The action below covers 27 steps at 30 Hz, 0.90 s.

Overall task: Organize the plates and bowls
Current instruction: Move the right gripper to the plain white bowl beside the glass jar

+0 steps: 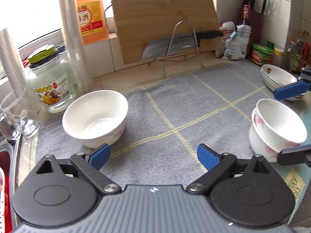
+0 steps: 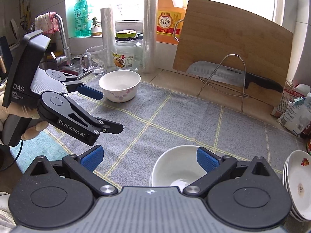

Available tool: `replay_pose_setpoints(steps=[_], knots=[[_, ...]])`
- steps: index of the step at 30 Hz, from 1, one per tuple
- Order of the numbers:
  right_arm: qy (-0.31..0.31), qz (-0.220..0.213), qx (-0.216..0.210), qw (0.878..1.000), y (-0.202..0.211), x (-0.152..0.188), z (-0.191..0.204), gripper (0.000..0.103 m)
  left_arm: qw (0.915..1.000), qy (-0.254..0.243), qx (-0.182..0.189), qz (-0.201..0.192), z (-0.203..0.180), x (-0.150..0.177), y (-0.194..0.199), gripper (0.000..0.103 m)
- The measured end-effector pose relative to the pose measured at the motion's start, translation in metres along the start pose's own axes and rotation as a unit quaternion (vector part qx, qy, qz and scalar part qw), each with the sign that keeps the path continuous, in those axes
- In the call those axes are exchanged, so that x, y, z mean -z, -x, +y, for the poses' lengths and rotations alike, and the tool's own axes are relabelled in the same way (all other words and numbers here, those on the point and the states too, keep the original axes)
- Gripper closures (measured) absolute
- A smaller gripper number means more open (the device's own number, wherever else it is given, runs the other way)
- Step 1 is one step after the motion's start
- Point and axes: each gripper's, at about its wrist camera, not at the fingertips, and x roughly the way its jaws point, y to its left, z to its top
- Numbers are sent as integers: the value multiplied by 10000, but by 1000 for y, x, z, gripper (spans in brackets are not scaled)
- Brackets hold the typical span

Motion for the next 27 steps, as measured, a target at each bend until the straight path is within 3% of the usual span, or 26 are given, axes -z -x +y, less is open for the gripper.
replay_pose_setpoints(steps=[14,27], knots=[[842,151,-403,9955,-76,-99,24,0,9978,282,-507,-306,41,6,-17,7],[511,741,-1271,9878,-165,-146,14,0,9950,268,-830,-483,53,4,-39,7]])
